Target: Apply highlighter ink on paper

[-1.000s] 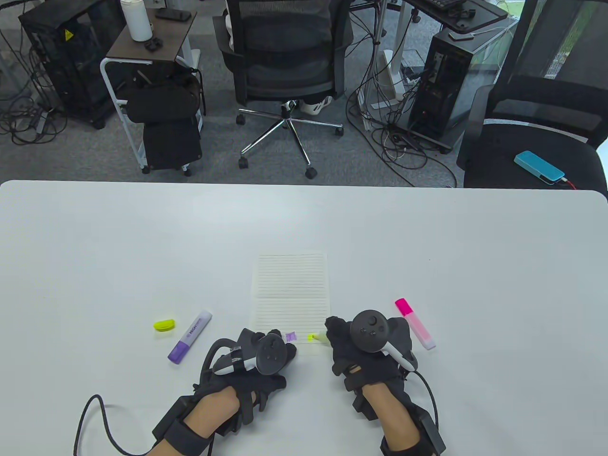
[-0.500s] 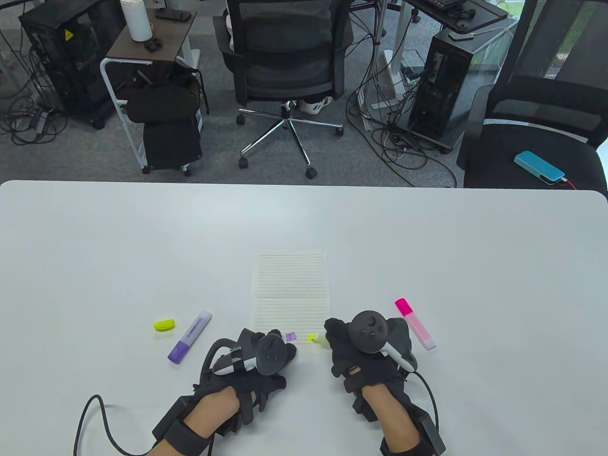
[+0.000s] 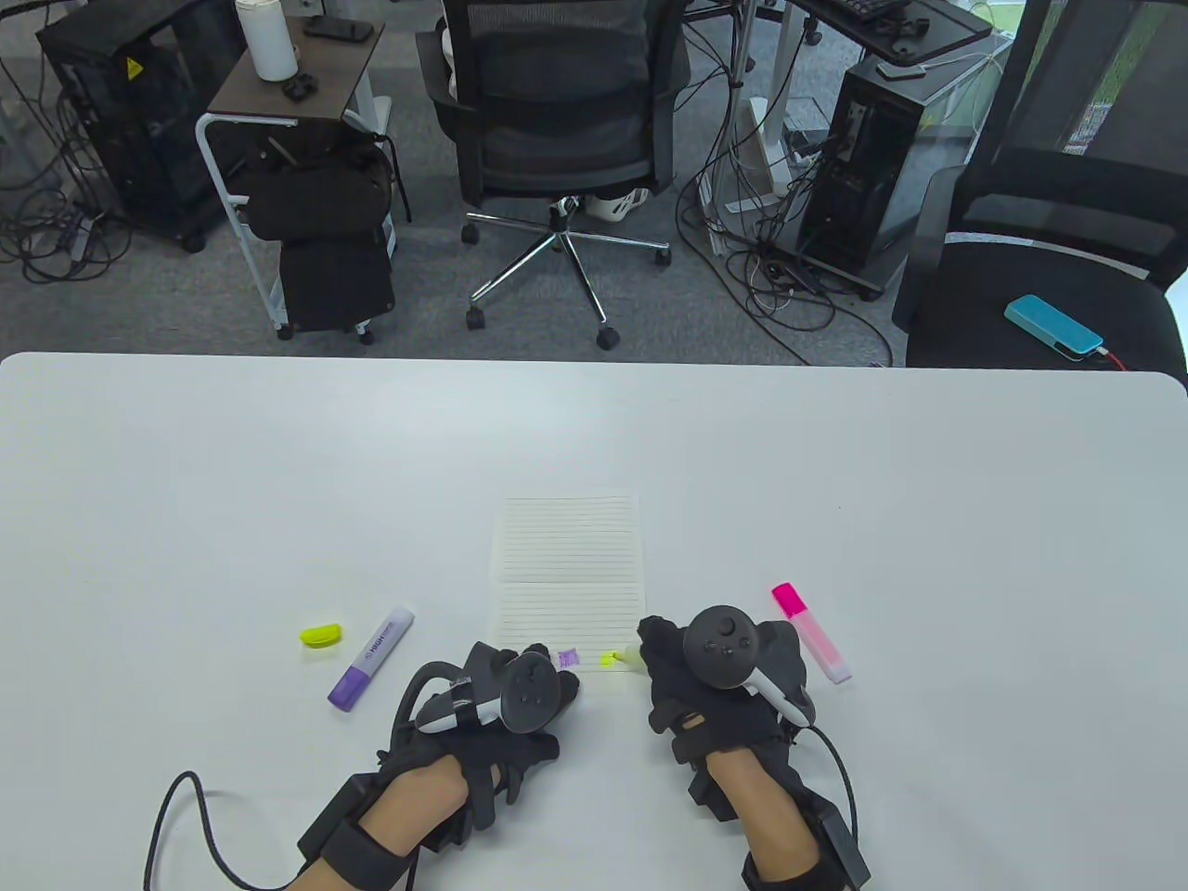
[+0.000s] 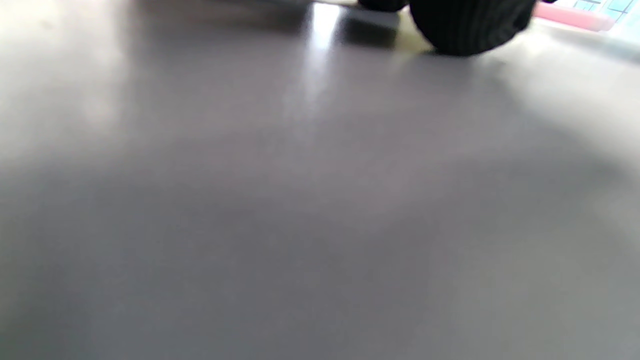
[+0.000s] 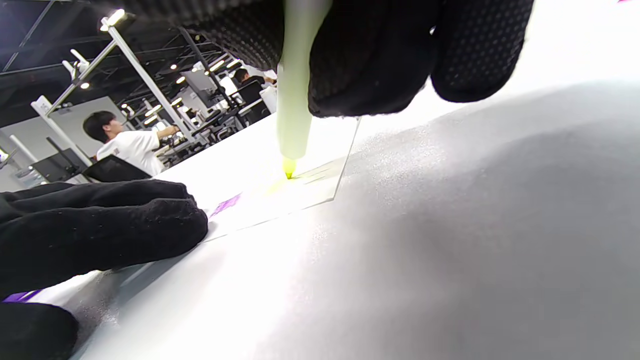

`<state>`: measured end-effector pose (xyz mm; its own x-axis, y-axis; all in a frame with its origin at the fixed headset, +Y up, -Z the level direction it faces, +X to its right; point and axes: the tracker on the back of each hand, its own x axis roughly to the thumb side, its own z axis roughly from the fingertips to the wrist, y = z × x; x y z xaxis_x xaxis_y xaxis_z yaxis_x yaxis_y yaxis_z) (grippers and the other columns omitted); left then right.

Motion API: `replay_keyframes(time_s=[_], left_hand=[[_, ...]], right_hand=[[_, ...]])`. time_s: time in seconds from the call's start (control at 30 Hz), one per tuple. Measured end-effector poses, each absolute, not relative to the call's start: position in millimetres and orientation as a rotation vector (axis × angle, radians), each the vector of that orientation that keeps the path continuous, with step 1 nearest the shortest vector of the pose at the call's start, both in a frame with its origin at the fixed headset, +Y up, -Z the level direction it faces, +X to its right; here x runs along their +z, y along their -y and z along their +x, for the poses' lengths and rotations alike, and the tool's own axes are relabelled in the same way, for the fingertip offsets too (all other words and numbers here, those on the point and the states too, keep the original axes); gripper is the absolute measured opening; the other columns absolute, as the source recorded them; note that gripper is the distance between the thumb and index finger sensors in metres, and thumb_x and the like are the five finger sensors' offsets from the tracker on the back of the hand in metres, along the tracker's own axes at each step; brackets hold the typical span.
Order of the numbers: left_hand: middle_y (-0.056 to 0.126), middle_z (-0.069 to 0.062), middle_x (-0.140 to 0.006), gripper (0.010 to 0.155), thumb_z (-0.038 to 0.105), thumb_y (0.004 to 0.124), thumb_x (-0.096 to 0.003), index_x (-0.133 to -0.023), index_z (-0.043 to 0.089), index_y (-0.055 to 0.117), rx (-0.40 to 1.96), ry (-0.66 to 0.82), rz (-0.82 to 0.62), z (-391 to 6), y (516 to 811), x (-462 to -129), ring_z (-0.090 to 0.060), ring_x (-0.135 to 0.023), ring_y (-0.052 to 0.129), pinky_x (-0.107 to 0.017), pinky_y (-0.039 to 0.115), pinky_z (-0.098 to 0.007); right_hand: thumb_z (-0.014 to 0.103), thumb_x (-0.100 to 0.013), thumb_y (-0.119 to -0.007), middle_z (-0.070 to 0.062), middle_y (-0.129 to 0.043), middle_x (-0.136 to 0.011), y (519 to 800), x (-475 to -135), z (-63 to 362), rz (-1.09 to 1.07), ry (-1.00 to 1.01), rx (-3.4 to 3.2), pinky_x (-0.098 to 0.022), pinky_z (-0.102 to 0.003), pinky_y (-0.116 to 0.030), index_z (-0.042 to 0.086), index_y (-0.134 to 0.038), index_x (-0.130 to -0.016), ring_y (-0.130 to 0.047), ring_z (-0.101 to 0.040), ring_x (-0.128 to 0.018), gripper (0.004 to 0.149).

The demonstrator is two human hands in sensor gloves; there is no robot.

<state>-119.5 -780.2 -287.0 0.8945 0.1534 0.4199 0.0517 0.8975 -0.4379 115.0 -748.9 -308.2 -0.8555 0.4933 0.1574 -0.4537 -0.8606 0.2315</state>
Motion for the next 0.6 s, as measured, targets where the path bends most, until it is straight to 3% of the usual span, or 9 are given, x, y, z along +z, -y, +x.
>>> replay_keyframes(time_s=[0.6], left_hand=[[0.025,0.000,-0.114,0.072,0.054,0.069,-0.0424,-0.106,0.040,0.039,0.055,0.464,-0.458,-119.5,780.2,-287.0,-0.034,-0.103,0.035,-0.073,0.044,-0.055]], right_hand=[[0.031,-0.065,-0.071,-0.018,-0.088,-0.079,744.0,-304.8,114.8,0.287,-0.270,2.628,-0.057,-0.058,-0.074,0.016,-0.071,-0.102,-0.092,-0.031,-0.045,0.040]])
